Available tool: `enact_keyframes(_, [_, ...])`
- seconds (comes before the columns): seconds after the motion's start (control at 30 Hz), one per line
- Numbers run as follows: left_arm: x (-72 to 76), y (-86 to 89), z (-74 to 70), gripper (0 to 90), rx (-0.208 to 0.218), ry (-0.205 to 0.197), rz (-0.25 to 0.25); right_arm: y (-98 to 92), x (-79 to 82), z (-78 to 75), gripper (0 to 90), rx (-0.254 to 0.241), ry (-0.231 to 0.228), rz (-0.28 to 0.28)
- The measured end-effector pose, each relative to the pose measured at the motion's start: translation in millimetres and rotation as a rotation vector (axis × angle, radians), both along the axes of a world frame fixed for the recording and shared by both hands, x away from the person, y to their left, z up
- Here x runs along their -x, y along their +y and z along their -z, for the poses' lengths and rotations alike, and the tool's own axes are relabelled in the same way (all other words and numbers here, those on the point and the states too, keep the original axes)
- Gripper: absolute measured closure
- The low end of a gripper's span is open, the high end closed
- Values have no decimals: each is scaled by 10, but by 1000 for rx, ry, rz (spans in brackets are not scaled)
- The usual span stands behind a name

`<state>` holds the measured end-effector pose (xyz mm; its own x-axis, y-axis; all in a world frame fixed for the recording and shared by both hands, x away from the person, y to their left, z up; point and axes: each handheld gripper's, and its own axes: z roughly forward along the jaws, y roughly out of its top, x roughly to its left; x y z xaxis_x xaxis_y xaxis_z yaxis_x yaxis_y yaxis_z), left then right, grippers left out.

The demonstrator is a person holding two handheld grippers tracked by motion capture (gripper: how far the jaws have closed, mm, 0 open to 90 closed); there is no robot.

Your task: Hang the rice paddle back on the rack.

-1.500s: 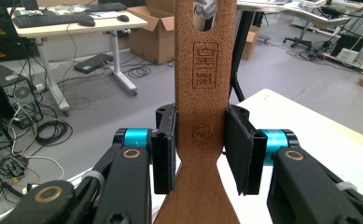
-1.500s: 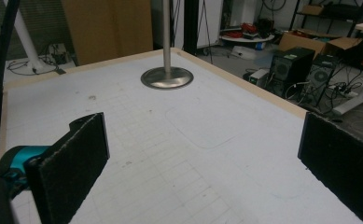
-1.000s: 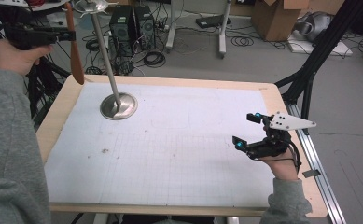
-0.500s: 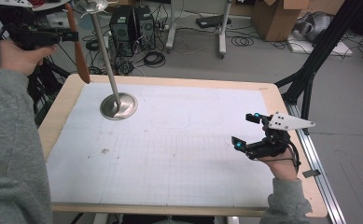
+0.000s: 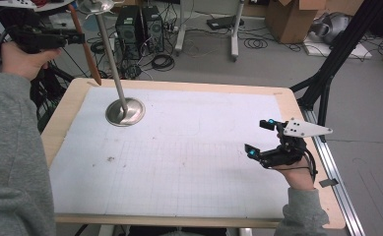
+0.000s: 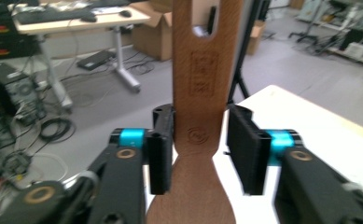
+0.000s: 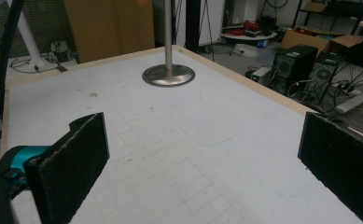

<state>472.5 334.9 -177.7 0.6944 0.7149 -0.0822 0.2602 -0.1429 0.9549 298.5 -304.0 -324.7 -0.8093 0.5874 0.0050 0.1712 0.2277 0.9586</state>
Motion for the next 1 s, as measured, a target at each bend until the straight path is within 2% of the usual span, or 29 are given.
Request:
enact_keyframes(0.13, [18,-13,2,451,-20,-9,-1,17,-3,2,4,1,-4,-11])
enact_keyframes(0.23, [52,-15,15,385,-15,-24,-6,19,-2,-1,4,1,-12,-10])
enact_keyframes(0.43, [144,3,55,258,-34,-82,-19,27,4,-3,4,-1,-11,-12])
enact_keyframes(0.53, [206,17,60,198,-25,-87,-27,41,4,-1,4,3,-10,-16])
enact_keyframes(0.57, [232,32,59,180,-6,-87,-16,42,4,-2,4,5,-10,-16])
enact_keyframes(0.67, [286,50,62,172,21,-97,-5,52,8,-3,4,4,-10,-17])
enact_keyframes(0.83, [386,46,103,150,18,-111,7,60,2,-1,4,6,-12,-18])
enact_keyframes(1.0, [471,36,184,146,18,-106,3,73,-3,5,3,9,-8,-21])
